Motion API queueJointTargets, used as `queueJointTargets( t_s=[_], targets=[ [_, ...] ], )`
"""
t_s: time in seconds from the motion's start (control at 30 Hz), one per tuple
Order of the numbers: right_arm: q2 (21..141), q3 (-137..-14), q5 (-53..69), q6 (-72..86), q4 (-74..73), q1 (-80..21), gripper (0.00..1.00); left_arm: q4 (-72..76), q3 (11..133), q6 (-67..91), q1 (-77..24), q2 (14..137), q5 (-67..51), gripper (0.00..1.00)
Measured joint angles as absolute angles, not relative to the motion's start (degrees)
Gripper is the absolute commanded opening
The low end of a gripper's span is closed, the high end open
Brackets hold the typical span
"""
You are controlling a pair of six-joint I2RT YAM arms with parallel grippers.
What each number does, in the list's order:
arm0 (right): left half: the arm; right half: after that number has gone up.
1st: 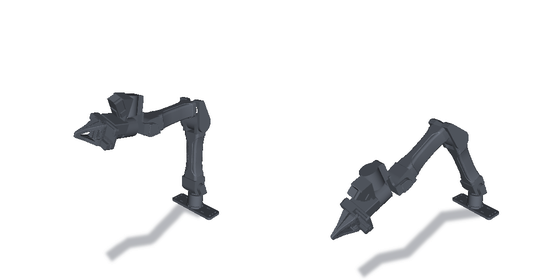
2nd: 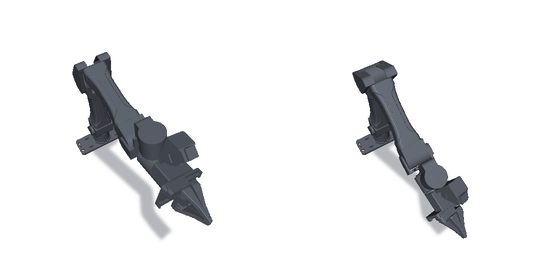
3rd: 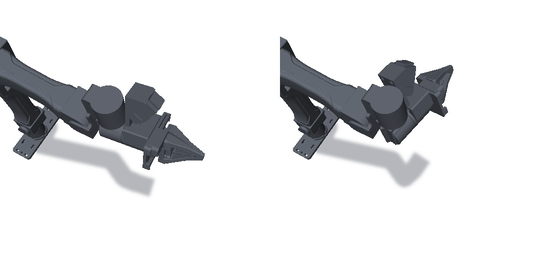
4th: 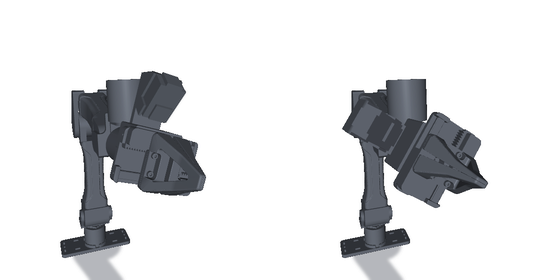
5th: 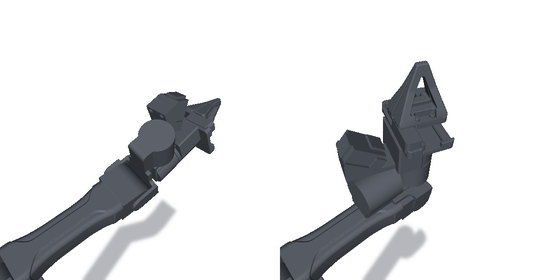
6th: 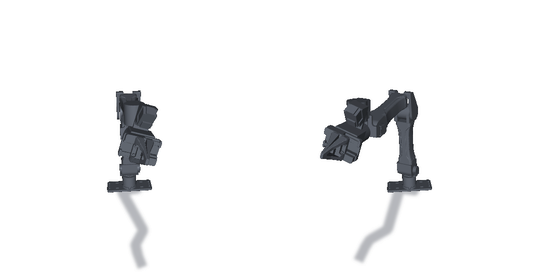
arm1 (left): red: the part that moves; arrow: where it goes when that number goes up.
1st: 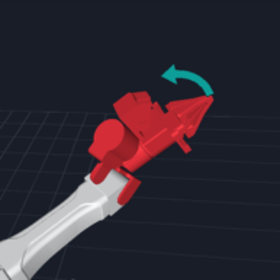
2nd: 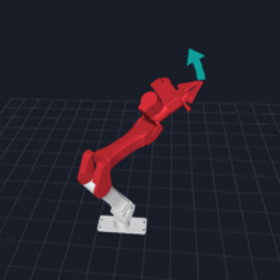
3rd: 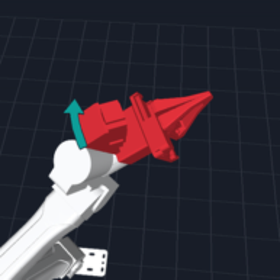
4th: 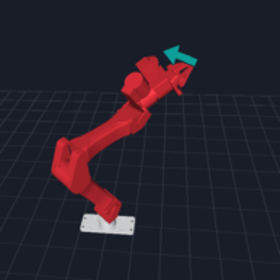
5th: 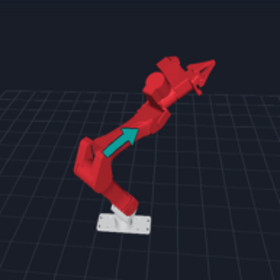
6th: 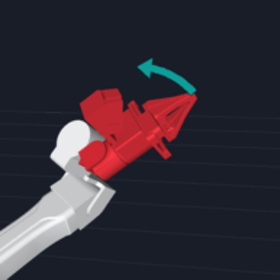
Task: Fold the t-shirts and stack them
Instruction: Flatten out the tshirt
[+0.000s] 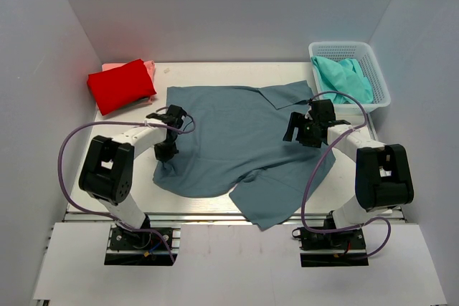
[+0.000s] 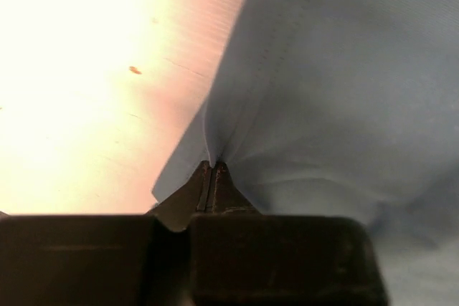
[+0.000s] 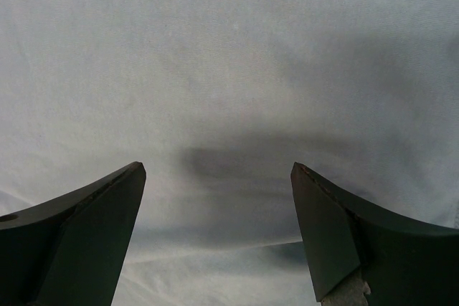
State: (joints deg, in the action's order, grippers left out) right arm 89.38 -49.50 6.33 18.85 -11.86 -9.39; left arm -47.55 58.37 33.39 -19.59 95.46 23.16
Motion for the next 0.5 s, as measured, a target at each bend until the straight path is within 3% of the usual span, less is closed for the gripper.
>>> queueJointTargets(
  t_s=[0.07, 0.1, 0.2, 0.23, 0.3, 0.5],
  targets=[
    [89.38, -49.52, 6.24, 18.81, -12.05, -9.39, 0.89, -47.35, 57.78, 34.09, -19.20, 95.46, 24.18, 0.19],
    [89.41, -49.65, 6.26, 18.74, -12.34, -9.39, 0.89, -47.53, 57.49, 34.59, -19.07, 95.46, 24.71, 0.42],
    [89.43, -50.11, 6.81, 18.04, -12.51, -9.39, 0.91, -47.83, 57.58, 35.24, -18.52, 95.48, 26.22, 0.64],
    [89.43, -50.26, 7.31, 17.69, -12.43, -9.39, 0.91, -48.16, 57.91, 35.68, -18.46, 95.55, 27.11, 0.80],
    [89.43, -50.48, 8.19, 17.04, -12.27, -9.41, 0.91, -49.32, 60.69, 35.68, -18.09, 96.33, 28.82, 0.99],
    [89.34, -53.17, 9.02, 14.96, -12.71, -10.44, 0.91, -48.60, 71.85, 34.24, -17.56, 97.30, 31.66, 1.00]
  ],
)
